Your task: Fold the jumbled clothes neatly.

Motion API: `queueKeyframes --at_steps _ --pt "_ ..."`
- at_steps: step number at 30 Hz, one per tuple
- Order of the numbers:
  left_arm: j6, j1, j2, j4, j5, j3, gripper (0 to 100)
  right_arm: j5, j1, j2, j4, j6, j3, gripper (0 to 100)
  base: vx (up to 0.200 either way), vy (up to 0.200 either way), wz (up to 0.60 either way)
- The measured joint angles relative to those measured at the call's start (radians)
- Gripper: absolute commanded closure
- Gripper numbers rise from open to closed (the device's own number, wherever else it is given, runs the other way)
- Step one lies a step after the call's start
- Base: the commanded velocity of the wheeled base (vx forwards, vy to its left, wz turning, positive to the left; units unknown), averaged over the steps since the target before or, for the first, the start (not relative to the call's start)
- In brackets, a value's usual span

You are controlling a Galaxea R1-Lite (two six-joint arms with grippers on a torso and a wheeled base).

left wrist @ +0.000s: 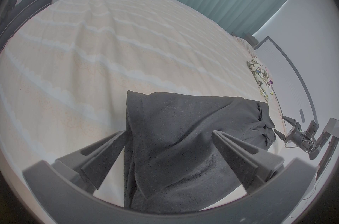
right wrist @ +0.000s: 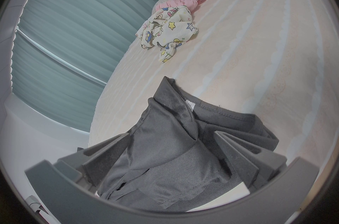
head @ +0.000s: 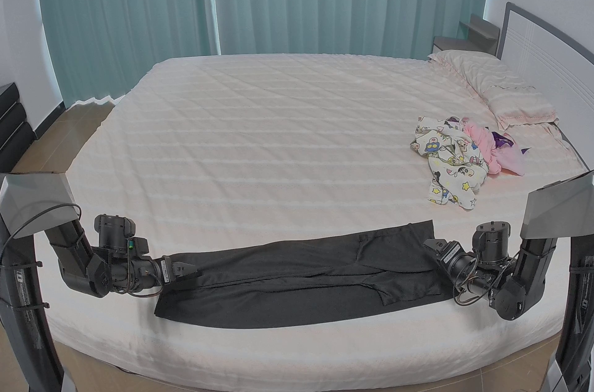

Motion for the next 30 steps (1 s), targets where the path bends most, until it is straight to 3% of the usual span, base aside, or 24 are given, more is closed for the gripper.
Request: queueKeyframes --at_steps 6,18,30 --pt "0.059 0.007 0.012 0.034 0.007 -0.003 0 0.002 0.006 0.0 0.0 0.0 0.0 0 0.0 0.0 0.0" --pt "0.086 0.017 0.05 0.011 0.017 -0.003 0 0.002 0.013 0.001 0.0 0.0 0.002 0 0.0 0.0 0.0" --pt "0.093 0.014 0.072 -0.079 -0.079 0.015 0 0.002 0.015 0.002 0.0 -0.001 0.001 0 0.0 0.0 0.0"
